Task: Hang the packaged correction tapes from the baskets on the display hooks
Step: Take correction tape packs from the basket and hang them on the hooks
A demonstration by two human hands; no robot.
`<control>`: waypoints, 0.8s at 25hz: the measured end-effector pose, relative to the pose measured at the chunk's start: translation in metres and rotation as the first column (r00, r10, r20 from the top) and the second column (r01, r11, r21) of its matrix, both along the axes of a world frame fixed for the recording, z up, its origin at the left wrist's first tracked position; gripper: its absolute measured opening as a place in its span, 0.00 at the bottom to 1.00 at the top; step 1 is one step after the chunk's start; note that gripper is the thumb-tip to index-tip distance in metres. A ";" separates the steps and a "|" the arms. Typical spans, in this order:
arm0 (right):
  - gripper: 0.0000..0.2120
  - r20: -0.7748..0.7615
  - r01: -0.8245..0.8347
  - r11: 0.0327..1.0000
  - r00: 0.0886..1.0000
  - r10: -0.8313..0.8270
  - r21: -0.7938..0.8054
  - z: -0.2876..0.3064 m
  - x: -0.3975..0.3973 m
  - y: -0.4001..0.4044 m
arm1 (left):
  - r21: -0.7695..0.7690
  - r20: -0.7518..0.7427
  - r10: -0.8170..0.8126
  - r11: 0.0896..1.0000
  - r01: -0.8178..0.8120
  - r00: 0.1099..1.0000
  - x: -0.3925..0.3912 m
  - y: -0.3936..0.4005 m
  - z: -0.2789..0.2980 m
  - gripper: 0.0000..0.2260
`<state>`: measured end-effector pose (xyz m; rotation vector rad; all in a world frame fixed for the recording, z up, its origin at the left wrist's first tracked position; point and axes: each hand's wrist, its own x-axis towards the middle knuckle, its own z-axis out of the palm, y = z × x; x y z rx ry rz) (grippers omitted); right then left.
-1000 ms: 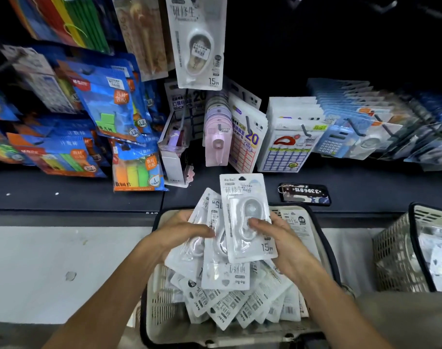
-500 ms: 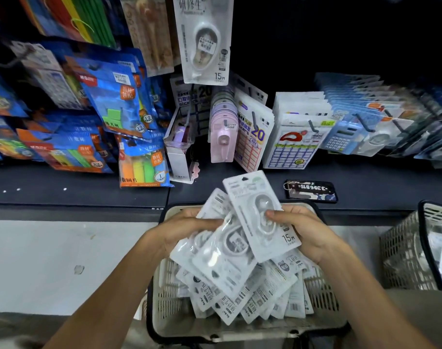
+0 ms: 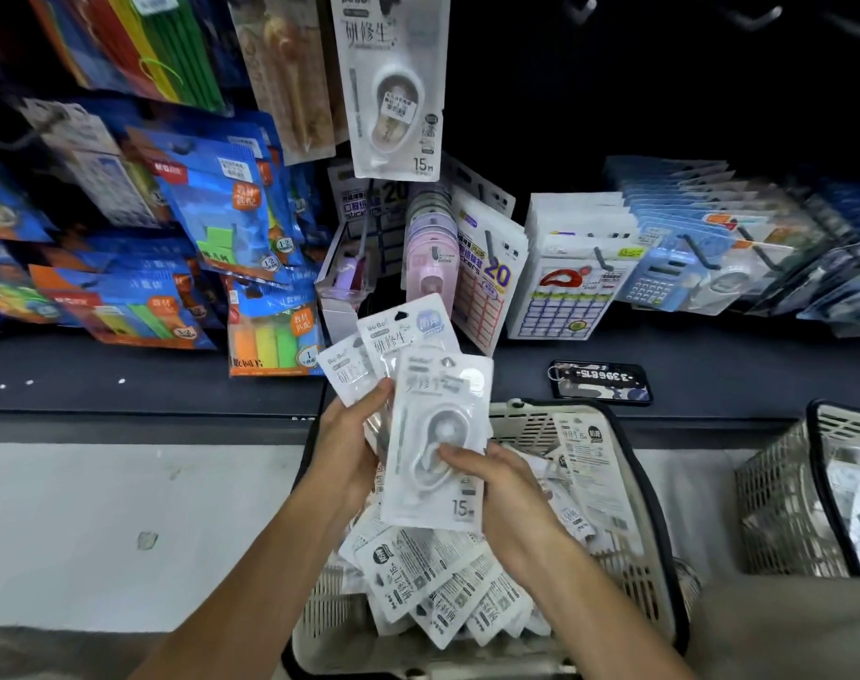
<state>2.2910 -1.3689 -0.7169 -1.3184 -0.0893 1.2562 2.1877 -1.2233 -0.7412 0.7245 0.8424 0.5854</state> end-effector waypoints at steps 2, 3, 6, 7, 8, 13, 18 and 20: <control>0.14 0.261 -0.071 0.995 0.961 0.087 -0.068 0.004 0.012 -0.003 | 0.057 -0.065 0.034 0.998 -0.031 0.997 -0.004 0.009 0.000 0.20; 0.16 0.306 -0.056 0.996 0.949 0.073 -0.063 0.007 0.022 -0.004 | 0.083 -0.097 0.046 0.996 -0.038 0.994 -0.006 0.013 0.001 0.15; 0.24 0.199 0.046 0.999 0.979 -0.049 0.023 0.011 0.053 -0.008 | 0.198 -0.175 0.034 0.980 0.001 0.984 -0.009 0.018 0.003 0.10; 0.25 0.136 0.039 0.998 0.990 -0.044 0.040 0.012 0.061 -0.011 | 0.235 -0.210 0.005 0.971 0.045 0.978 -0.009 0.018 0.004 0.10; 0.25 0.107 0.001 0.999 0.994 -0.005 0.037 0.013 0.066 -0.012 | 0.251 -0.237 -0.030 0.964 0.091 0.971 -0.009 0.018 0.007 0.10; 0.22 0.215 -0.168 0.985 0.964 0.154 0.048 0.002 0.048 -0.003 | 0.146 -0.301 -0.193 0.958 0.245 0.934 -0.001 0.011 0.009 0.19; 0.31 0.302 0.017 0.995 0.952 -0.045 0.095 -0.016 0.018 0.020 | 0.150 -0.310 -0.169 0.963 0.224 0.935 0.005 -0.017 0.010 0.41; 0.33 0.406 -0.094 0.994 0.912 0.062 0.060 -0.028 0.003 0.023 | 0.110 -0.346 -0.295 0.930 0.351 0.891 0.002 -0.016 0.007 0.42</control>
